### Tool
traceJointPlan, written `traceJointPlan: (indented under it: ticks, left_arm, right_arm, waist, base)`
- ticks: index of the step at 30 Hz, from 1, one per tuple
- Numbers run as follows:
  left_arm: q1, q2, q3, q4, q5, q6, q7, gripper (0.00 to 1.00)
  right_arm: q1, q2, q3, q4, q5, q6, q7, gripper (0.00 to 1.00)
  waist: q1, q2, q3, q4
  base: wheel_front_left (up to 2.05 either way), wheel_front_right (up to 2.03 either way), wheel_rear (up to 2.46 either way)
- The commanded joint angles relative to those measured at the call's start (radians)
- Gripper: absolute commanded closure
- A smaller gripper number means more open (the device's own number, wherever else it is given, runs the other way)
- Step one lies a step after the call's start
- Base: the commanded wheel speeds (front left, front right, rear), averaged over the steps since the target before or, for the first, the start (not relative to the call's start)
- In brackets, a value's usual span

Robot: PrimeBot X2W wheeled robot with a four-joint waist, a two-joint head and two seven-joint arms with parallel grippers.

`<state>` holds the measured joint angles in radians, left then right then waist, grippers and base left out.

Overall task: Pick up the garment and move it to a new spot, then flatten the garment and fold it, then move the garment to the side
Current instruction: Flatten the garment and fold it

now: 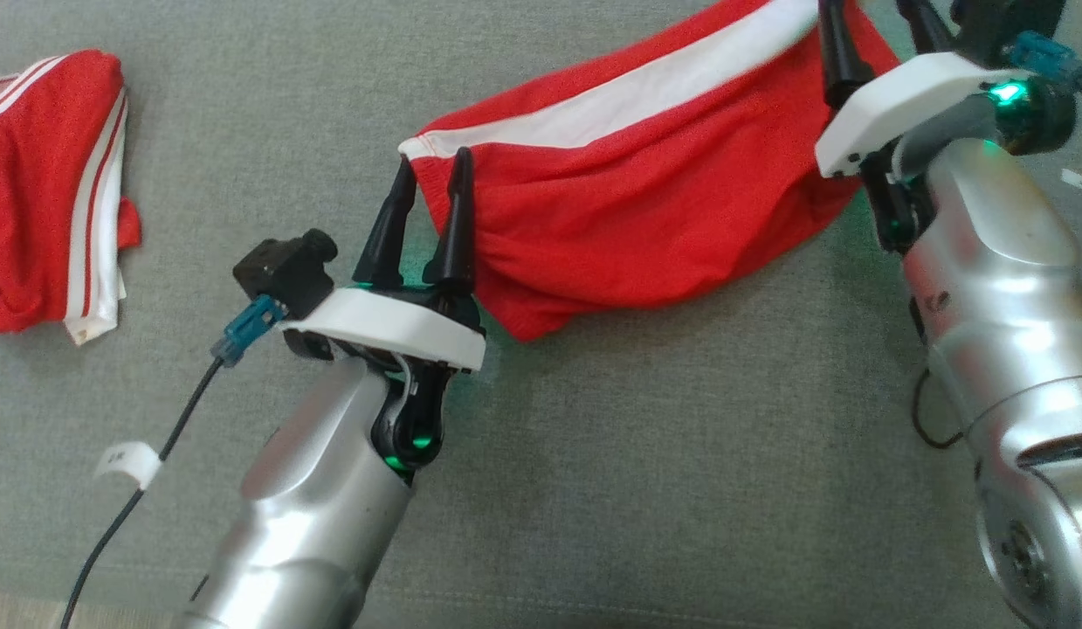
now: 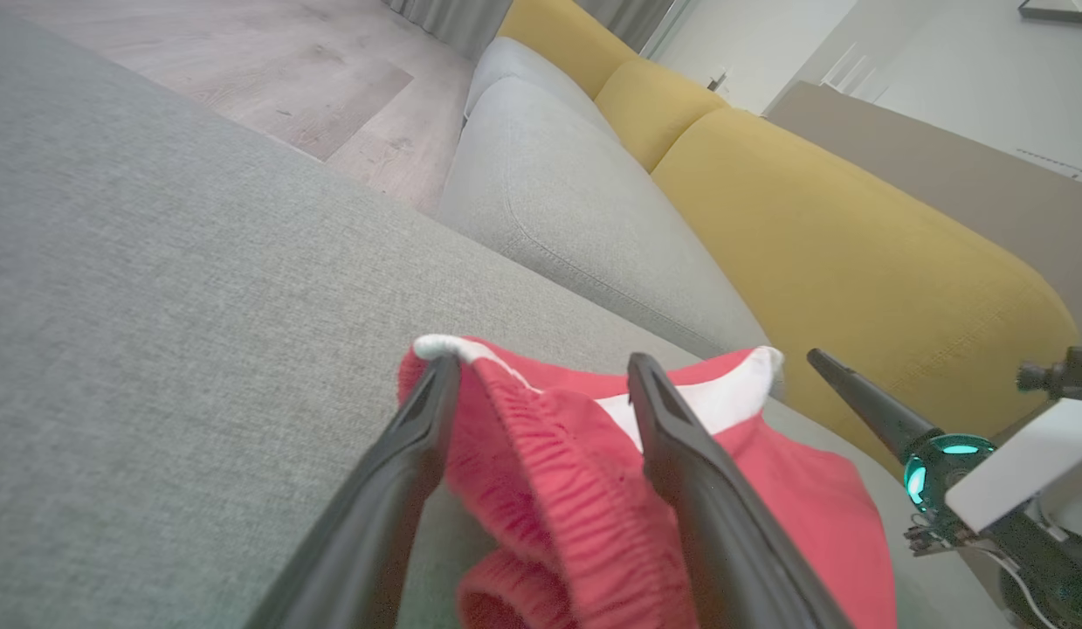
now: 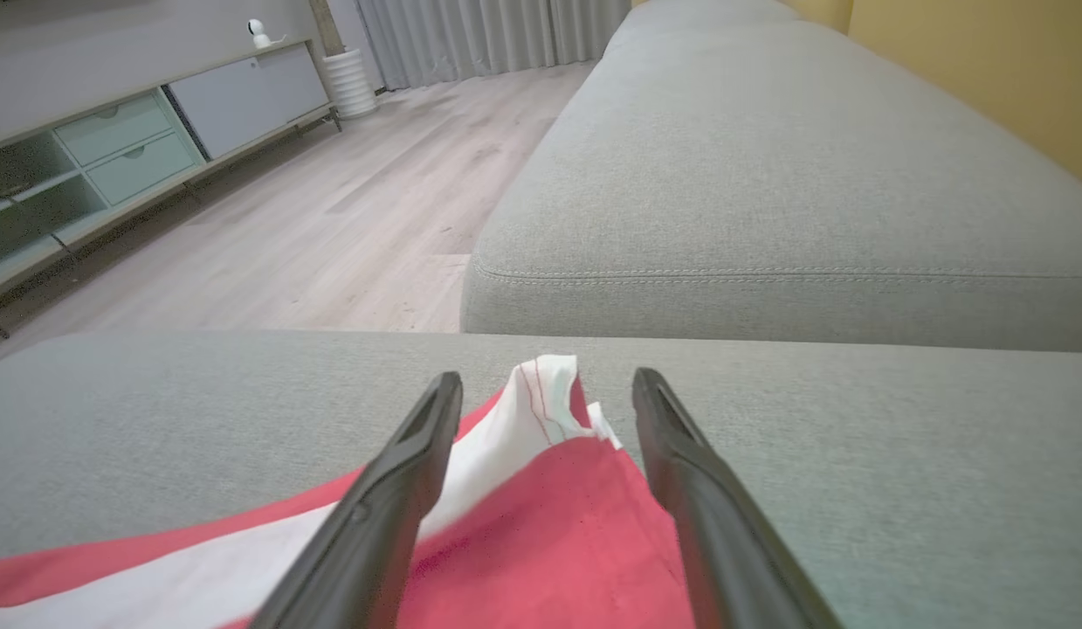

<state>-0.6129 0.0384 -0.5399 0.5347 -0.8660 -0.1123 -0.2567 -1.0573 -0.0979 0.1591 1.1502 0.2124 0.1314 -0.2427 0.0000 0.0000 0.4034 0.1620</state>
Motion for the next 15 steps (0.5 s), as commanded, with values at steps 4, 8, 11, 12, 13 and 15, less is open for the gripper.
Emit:
traceJointPlan:
  ticks: [4, 8, 11, 12, 13, 15]
  left_arm:
    - [0.016, 0.012, 0.052, -0.017, 0.043, 0.028, -0.005, 0.00]
    - [0.066, 0.012, 0.075, -0.030, 0.080, 0.040, -0.005, 0.00]
    - [0.103, 0.012, 0.088, -0.048, 0.110, 0.049, -0.005, 0.00]
    - [0.114, 0.012, 0.092, -0.054, 0.114, 0.050, -0.005, 0.00]
    - [0.124, 0.012, 0.097, -0.058, 0.116, 0.053, -0.005, 0.00]
    - [0.141, 0.012, 0.108, -0.068, 0.131, 0.057, -0.005, 0.00]
  right_arm:
    - [0.009, -0.008, -0.013, -0.001, -0.060, -0.001, -0.017, 0.00]
    - [0.050, -0.025, -0.009, 0.037, -0.111, -0.001, -0.018, 0.00]
    - [0.073, -0.047, 0.007, 0.078, -0.165, -0.001, 0.002, 0.00]
    - [0.082, -0.053, 0.000, 0.090, -0.174, -0.001, 0.016, 0.00]
    - [0.092, -0.057, -0.010, 0.100, -0.181, -0.001, 0.036, 0.00]
    - [0.112, -0.053, -0.032, 0.114, -0.183, -0.001, 0.072, 0.00]
  waist:
    - [0.0000, 0.0000, -0.009, -0.008]
    - [0.0000, 0.0000, -0.019, -0.008]
    - [0.0000, 0.0000, -0.025, -0.001]
    - [0.0000, 0.0000, -0.027, 0.002]
    - [0.0000, 0.0000, -0.029, 0.005]
    - [0.0000, 0.0000, -0.034, 0.011]
  base:
    - [0.00, 0.00, 0.00]
    - [0.00, 0.00, 0.00]
    - [0.00, 0.00, 0.00]
    - [0.00, 0.00, 0.00]
    - [0.00, 0.00, 0.00]
    - [0.00, 0.00, 0.00]
